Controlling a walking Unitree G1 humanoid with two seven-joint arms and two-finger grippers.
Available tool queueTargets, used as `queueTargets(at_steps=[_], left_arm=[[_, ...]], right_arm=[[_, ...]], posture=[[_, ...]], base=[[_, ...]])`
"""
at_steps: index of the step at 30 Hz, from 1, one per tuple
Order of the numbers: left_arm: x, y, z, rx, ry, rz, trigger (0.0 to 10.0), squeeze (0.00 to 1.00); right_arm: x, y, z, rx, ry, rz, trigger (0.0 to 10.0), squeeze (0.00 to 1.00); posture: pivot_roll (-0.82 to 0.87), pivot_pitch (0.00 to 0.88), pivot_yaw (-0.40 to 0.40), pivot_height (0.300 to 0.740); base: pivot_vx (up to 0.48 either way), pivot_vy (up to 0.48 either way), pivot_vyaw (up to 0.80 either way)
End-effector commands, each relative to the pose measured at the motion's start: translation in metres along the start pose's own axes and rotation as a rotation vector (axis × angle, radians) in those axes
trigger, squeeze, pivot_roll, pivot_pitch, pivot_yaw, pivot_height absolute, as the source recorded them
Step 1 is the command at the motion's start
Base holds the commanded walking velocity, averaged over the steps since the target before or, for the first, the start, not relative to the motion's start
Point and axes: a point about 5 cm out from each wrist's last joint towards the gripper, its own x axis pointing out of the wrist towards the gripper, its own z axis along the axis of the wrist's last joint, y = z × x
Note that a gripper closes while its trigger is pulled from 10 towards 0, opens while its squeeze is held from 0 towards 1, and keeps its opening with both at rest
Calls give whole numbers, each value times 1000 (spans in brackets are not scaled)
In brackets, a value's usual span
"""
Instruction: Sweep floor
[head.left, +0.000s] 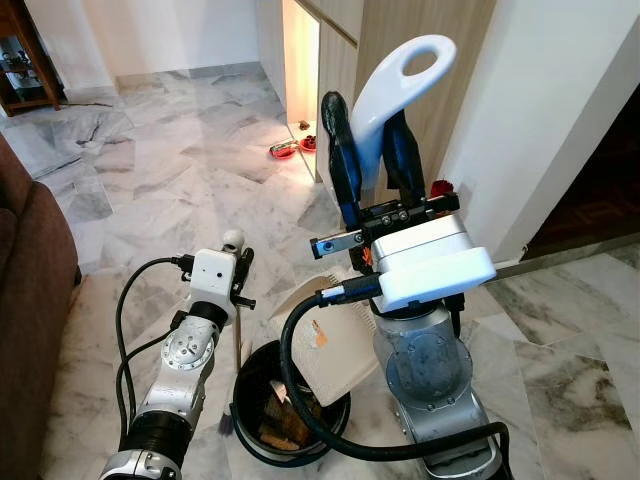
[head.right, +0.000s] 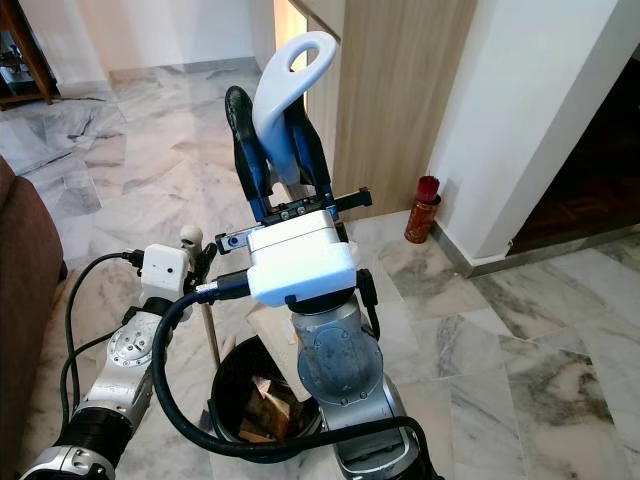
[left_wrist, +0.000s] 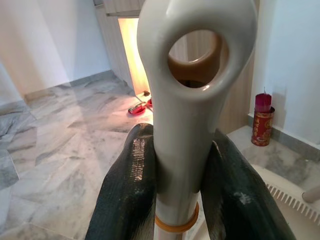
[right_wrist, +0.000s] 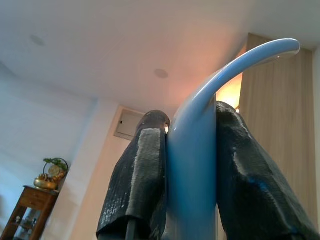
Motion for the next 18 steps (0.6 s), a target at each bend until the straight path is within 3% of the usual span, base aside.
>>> queueTargets(at_steps=[1,4,8,10,13,18], left_arm=[[5,-3,10,3,-57,-12,10000,0],[5,-3,10,2,-56,-13,10000,0],[5,-4,10,1,-54,-18,10000,0],[5,-4,10,0,-53,-19,10000,0],[5,-4,9,0,-51,-20,10000,0],[4,-4,9,0,-47,-24,10000,0]], right_arm=[[5,-4,12,-4,-71,-23,10000,0],[6,-13,4,-56,-53,-33,10000,0],[8,-43,-12,-187,-19,-89,10000,0],[8,-51,-16,-222,-2,-107,10000,0],[1,-75,-29,-306,54,-154,10000,0],[-15,-104,-51,-360,163,-239,10000,0]], posture=[[117,21,-31,740],[115,21,-30,740],[113,23,-28,740],[112,23,-27,740],[113,27,-26,740],[111,30,-23,740]], base=[[0,0,0],[0,0,0],[0,0,0],[0,0,0],[0,0,0],[0,0,0]])
